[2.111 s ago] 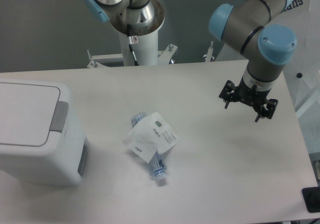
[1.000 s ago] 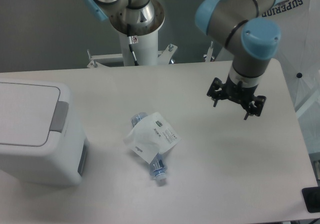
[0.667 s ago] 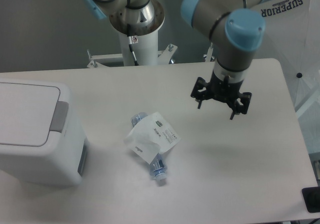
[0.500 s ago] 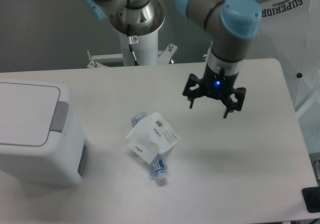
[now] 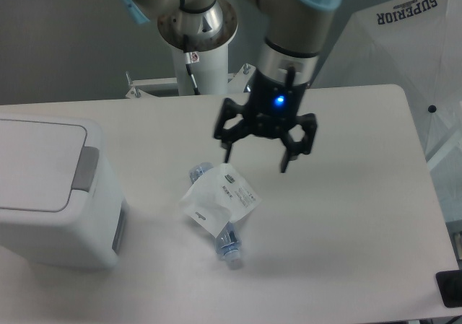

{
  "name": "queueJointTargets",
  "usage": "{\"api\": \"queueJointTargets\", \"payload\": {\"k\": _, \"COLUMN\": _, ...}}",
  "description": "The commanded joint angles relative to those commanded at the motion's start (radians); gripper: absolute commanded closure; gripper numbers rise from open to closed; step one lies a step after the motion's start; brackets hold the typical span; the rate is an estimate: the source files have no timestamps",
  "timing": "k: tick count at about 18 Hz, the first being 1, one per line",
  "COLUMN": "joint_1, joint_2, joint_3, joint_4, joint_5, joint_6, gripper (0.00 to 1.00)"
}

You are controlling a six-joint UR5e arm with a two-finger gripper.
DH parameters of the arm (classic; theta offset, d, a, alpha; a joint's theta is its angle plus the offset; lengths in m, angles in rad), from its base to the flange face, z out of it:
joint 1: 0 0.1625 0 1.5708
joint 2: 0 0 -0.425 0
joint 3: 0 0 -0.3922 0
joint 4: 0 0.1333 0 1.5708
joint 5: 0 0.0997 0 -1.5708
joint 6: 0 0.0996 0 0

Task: Open the trash can
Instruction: 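Move the open gripper across the table to the trash can lid edge, then lower the gripper fingers against the lid's front edge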

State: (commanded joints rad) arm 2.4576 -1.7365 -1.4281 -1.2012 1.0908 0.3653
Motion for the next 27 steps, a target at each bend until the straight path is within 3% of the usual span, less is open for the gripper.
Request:
{"api": "queueJointTargets", "payload": {"k": 10, "joint_1": -0.143, "joint_2": -0.006, "joint_3": -0.041, "joint_4": 0.002, "joint_5": 0.001, "joint_6": -0.069, "gripper": 0.0}}
{"api": "queueJointTargets", "payload": {"k": 13, "joint_1": -0.184, "joint_2": -0.008, "joint_3": -0.055, "joint_4": 0.025, "joint_5": 0.001, "joint_6": -0.078, "gripper": 0.0}}
{"api": "queueJointTargets", "payload": {"k": 19, "joint_1": -0.207, "joint_2": -0.002, "joint_3": -0.104, "joint_4": 0.069, "joint_5": 0.004, "joint_6": -0.075, "gripper": 0.0}}
{"api": "queueJointTargets", "payload": {"k": 27, "joint_1": -0.207, "joint_2": -0.017, "joint_3": -0.094, "joint_4": 0.078, "joint_5": 0.008, "joint_6": -0.066, "gripper": 0.0}}
